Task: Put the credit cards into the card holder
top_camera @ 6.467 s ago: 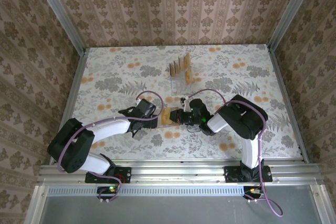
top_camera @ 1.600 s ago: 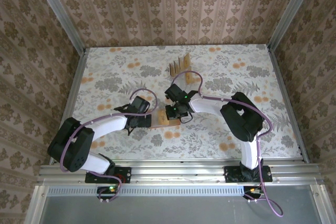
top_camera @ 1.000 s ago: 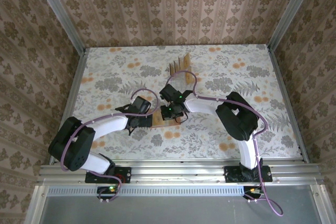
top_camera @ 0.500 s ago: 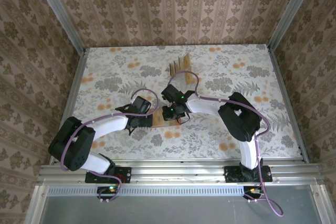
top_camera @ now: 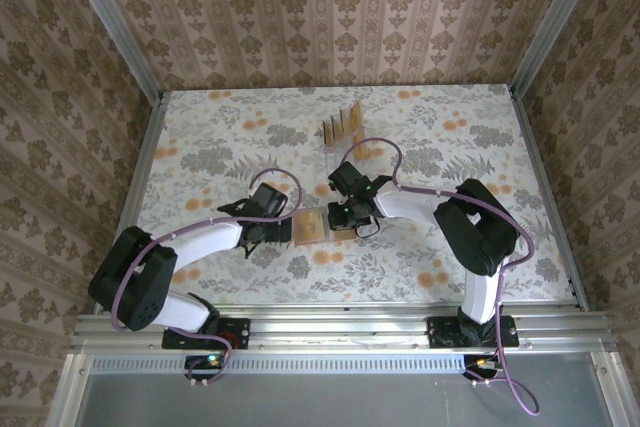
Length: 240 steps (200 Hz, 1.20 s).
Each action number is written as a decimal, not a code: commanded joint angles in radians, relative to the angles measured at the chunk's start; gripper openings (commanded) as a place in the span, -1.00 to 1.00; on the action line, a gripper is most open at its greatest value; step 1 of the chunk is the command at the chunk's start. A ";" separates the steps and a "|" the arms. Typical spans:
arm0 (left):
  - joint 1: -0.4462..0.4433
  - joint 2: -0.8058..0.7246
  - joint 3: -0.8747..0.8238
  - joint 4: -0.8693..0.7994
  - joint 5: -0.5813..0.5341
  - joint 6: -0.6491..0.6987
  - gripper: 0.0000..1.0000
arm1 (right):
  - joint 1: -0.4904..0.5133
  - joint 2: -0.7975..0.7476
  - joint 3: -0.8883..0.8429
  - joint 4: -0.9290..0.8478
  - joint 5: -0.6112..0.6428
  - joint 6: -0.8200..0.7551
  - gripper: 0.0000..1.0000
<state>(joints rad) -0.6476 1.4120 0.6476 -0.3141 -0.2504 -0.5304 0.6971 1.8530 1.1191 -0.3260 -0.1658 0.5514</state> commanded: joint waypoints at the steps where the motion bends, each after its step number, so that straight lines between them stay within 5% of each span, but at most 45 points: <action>1: -0.002 -0.011 0.030 -0.027 0.004 -0.008 1.00 | -0.004 -0.061 0.014 -0.044 -0.024 -0.019 -0.68; 240: -0.021 0.073 0.033 0.025 0.027 -0.014 1.00 | 0.037 0.072 0.048 0.005 -0.063 0.011 -0.88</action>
<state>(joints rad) -0.6605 1.4639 0.6621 -0.2909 -0.2310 -0.5308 0.7311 1.8999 1.1828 -0.3367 -0.2146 0.5529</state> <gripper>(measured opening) 0.999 0.069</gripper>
